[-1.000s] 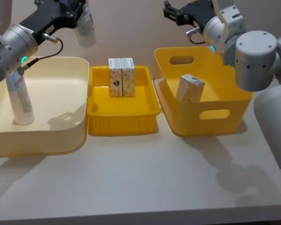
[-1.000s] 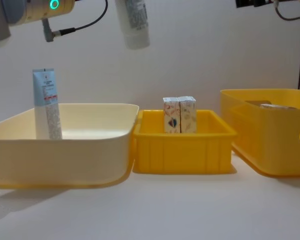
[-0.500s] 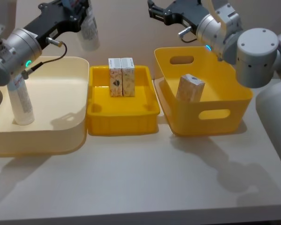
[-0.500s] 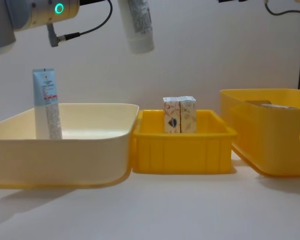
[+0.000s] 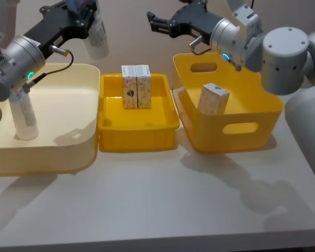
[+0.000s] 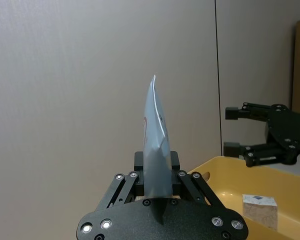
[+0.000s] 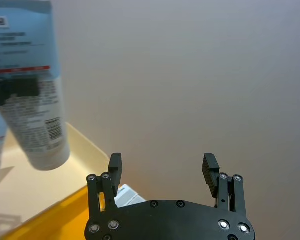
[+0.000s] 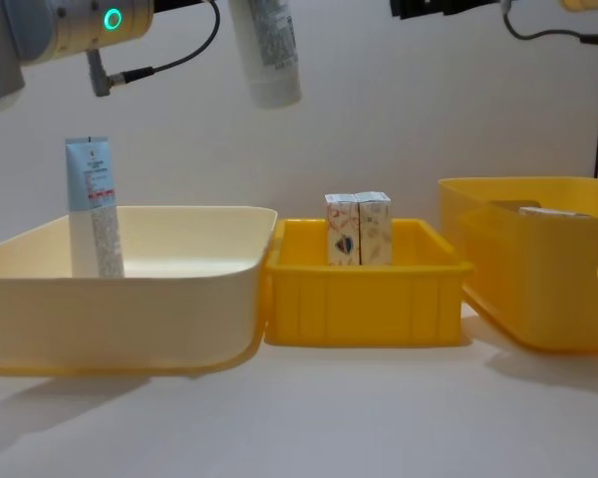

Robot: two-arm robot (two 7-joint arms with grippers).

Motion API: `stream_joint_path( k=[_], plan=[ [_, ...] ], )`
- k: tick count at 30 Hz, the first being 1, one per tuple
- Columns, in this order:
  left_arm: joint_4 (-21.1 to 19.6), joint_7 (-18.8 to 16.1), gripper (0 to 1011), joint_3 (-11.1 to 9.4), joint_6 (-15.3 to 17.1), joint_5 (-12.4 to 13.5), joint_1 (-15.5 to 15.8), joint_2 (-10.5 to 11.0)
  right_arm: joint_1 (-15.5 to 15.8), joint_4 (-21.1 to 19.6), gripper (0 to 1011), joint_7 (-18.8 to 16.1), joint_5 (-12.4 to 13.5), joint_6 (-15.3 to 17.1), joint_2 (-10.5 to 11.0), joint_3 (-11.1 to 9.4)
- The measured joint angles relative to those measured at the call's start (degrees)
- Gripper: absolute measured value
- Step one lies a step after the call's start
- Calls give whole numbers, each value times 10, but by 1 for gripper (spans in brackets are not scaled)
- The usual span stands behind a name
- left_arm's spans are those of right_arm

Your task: Bimanual collaborative sorting of washing and personal care products

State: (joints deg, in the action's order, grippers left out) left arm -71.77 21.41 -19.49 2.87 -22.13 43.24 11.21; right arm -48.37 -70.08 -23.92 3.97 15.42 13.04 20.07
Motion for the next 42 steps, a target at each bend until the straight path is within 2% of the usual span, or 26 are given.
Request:
stream_joint_path(
  k=[7,14,21,28,36,42],
  plan=[
    [0,-4,267,-1,-5,4,0,-2,-4,-4,1001,-57,18,23,14,14],
    [7,-3,267,-1,-9,5,2,-4,-4,-15,1001,-127,34,50,39,36],
    [12,2,266,-3,-9,0,2,-4,-2,-22,1001,-159,41,55,53,49],
    [12,7,267,-4,-8,-7,-2,-2,0,-21,1001,-158,41,38,52,54],
    [8,13,267,-4,-7,-19,-9,-1,3,-15,1001,-131,43,14,36,51],
    [3,14,267,-5,-7,-26,-14,0,4,-14,1001,-123,47,13,29,52]
  ],
)
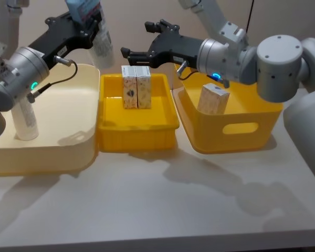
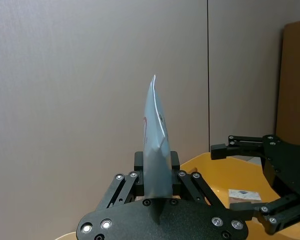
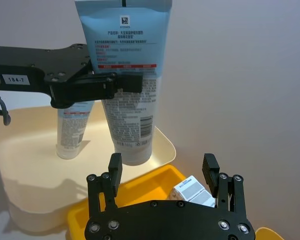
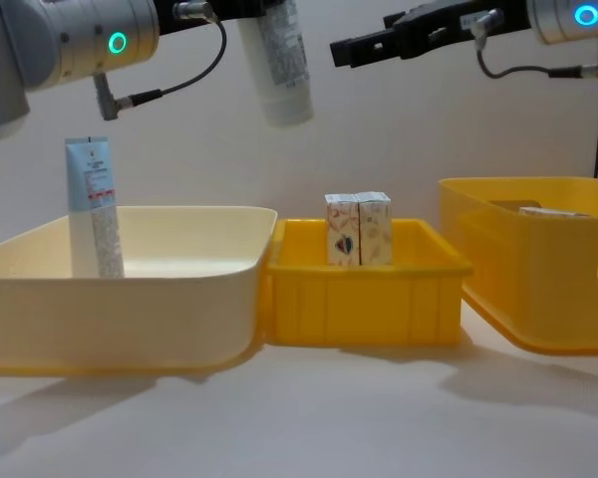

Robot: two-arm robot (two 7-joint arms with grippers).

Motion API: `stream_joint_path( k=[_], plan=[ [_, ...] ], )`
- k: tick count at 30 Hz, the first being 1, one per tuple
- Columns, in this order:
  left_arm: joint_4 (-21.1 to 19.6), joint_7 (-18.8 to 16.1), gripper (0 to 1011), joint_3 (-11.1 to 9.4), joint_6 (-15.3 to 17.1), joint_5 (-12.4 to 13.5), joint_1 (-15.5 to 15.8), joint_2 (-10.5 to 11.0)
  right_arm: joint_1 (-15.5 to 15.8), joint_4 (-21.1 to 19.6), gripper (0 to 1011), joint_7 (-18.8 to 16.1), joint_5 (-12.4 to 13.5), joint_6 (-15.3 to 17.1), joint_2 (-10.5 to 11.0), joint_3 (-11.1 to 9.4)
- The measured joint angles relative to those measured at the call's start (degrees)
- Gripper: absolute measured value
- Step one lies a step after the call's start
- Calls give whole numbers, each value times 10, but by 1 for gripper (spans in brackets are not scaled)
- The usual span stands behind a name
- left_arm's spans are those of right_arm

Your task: Bimanual collaborative sorting of washing and personal care products

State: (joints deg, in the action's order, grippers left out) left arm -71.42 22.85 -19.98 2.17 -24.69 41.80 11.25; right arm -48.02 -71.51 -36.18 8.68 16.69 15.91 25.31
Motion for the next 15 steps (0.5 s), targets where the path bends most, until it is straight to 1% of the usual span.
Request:
stream_joint_path(
  k=[4,13,15],
  plan=[
    [-2,0,267,-1,0,-2,-2,1,0,0,1001,-1,5,8,-3,4],
    [-5,-4,267,-3,-1,-3,-4,4,-10,-1,1001,-30,19,50,-4,21],
    [-5,-5,267,-4,-2,-3,-4,4,-12,0,1001,-33,20,54,-4,23]
  ],
)
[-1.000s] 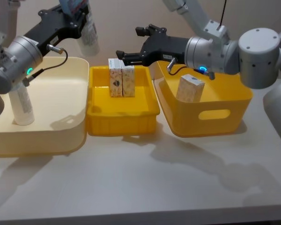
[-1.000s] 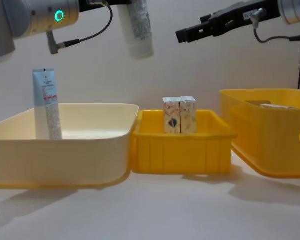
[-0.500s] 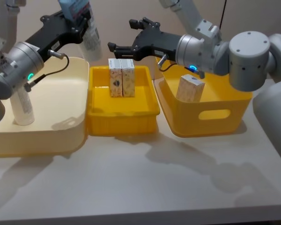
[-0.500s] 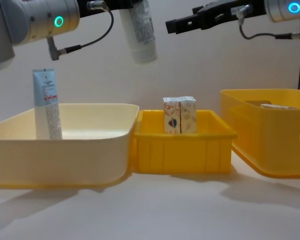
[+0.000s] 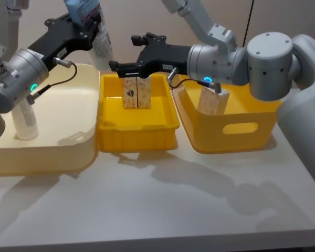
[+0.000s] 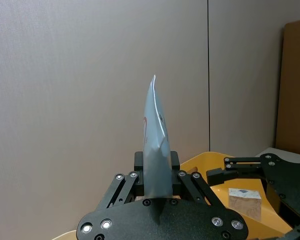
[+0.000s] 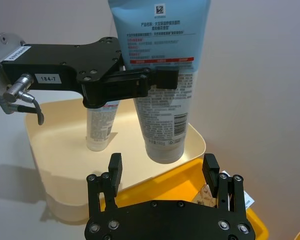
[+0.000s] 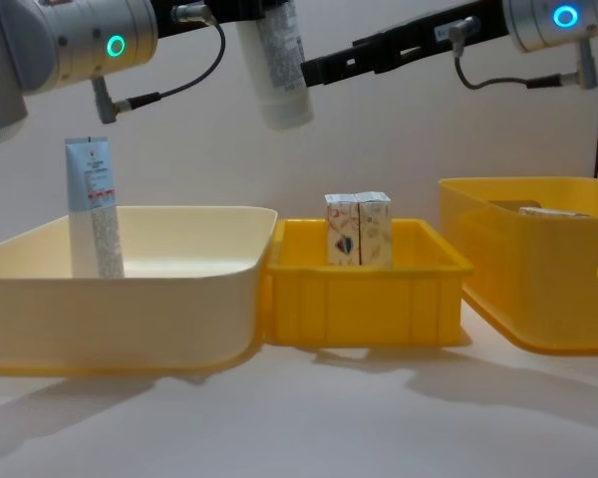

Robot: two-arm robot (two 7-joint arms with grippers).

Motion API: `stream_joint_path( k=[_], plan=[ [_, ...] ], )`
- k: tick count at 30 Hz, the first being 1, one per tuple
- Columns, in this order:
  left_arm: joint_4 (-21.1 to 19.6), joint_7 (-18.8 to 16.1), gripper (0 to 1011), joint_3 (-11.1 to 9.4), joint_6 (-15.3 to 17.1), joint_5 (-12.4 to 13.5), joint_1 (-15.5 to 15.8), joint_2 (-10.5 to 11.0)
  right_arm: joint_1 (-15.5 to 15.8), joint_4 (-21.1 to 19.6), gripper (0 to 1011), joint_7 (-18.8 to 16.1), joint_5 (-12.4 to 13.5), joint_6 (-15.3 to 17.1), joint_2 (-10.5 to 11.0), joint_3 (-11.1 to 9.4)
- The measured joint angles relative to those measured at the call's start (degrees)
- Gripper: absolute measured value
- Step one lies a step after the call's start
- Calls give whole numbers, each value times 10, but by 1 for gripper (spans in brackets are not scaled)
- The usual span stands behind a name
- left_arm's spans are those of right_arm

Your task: Bimanual collaborative sorting of washing and personal care products

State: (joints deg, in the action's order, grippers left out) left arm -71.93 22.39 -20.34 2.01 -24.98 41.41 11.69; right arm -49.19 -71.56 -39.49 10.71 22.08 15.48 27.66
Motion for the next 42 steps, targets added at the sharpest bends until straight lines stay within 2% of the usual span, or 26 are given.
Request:
stream_joint_path(
  k=[6,23,42],
  plan=[
    [0,0,267,-1,-1,-1,-1,1,-7,8,1001,0,0,8,-2,7],
    [2,2,267,-4,-2,-5,-3,4,-34,53,1001,36,-8,-3,-27,15],
    [-6,4,266,-6,-4,-7,-9,8,-61,90,1001,29,-6,8,-45,41]
  ],
)
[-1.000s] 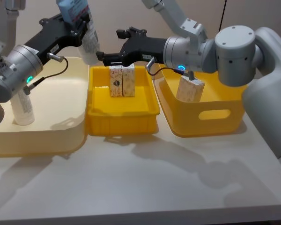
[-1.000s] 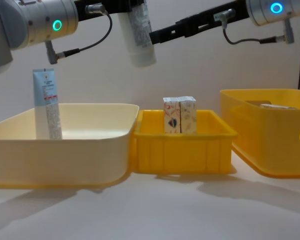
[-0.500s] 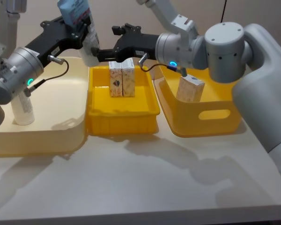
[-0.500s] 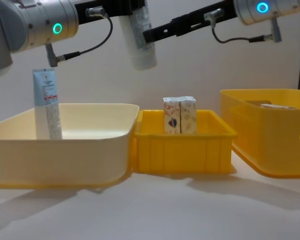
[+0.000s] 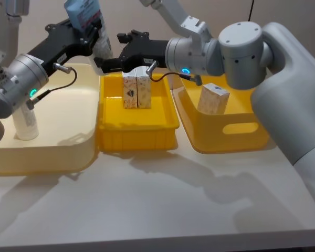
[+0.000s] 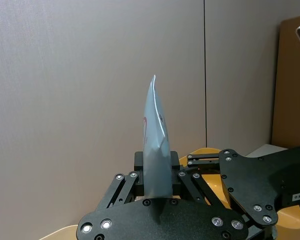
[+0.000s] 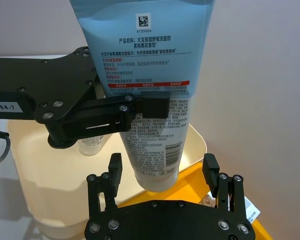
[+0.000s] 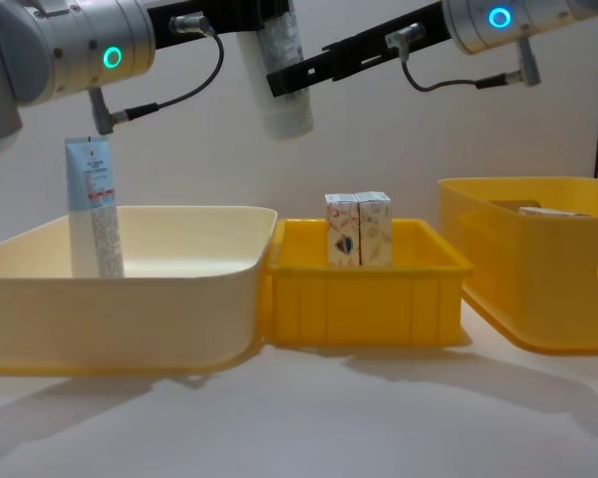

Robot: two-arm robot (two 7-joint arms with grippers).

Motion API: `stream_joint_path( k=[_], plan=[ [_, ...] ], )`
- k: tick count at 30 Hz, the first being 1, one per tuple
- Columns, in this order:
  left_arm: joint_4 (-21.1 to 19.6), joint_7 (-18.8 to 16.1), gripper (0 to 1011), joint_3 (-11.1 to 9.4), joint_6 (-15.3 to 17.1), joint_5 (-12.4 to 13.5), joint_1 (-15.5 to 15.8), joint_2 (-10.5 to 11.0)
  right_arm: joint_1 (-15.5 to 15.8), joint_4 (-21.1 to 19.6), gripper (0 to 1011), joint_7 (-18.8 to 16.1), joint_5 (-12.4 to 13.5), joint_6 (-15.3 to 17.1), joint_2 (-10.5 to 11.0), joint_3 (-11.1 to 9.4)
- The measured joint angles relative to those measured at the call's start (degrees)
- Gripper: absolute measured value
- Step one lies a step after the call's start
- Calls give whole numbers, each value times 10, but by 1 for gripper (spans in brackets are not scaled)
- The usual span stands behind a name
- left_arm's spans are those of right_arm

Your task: Bimanual collaborative sorting of washing and personal care products

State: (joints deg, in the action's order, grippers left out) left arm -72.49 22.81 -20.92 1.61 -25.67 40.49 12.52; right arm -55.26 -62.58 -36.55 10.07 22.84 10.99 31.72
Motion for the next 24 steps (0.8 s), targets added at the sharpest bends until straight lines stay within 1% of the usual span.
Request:
stream_joint_path(
  k=[8,13,24],
  plan=[
    [-3,1,267,-1,0,-1,-2,2,-13,22,1001,0,-6,-11,-6,14],
    [-5,2,267,-2,2,-3,-3,4,-25,45,1001,0,-11,-24,-15,24],
    [-14,1,267,-2,6,-4,-9,8,-38,73,1001,-3,-14,-38,-30,40]
  ],
)
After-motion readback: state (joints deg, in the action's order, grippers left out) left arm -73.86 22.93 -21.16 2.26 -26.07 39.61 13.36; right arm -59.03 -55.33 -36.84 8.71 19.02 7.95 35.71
